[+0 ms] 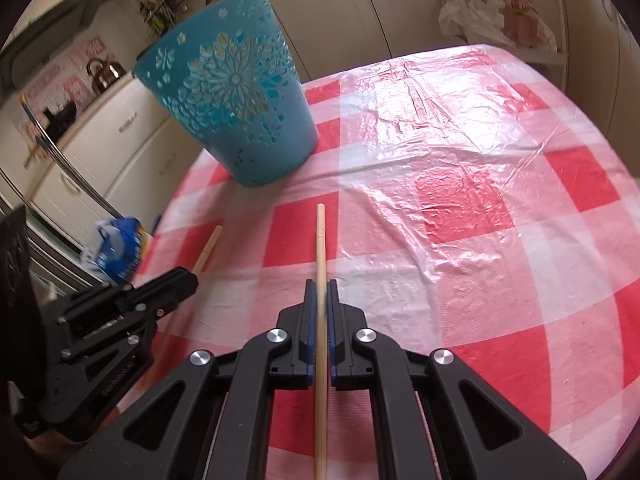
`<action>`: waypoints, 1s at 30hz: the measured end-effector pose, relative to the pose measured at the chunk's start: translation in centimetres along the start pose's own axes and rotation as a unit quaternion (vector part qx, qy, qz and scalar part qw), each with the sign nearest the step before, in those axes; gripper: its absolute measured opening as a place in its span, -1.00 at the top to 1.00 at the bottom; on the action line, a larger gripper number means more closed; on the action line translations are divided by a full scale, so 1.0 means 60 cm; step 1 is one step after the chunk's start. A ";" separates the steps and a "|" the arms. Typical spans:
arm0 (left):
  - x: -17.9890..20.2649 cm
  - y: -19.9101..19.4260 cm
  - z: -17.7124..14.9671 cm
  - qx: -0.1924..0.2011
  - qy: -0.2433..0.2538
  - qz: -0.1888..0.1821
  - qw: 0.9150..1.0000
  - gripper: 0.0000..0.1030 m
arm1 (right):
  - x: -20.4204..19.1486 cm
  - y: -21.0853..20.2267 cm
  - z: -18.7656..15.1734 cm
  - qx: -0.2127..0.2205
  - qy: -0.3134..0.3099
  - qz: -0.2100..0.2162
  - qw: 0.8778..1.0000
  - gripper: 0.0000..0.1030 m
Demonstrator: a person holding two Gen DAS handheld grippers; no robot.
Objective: Organize utensils
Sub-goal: 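Lift both chopsticks over the teal bin and open both grippers to drop them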
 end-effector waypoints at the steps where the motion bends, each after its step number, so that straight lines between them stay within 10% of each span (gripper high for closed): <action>1: -0.003 -0.003 0.000 0.005 -0.004 -0.003 1.000 0.90 | 0.000 -0.003 0.002 0.003 0.007 0.013 1.000 0.89; 30: -0.031 -0.073 0.025 0.097 -0.062 -0.009 0.993 0.90 | -0.006 -0.080 0.031 0.119 0.027 0.078 0.989 0.89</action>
Point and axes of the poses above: each gripper's, at about its wrist camera, not at the fingertips, and y roughly the way its jaws point, x to its right, z to its top, the point moved 3 cm from there along y, roughly the way its jaws point, and after that the axes turned 2 degrees about z, right-handed, at the moved point
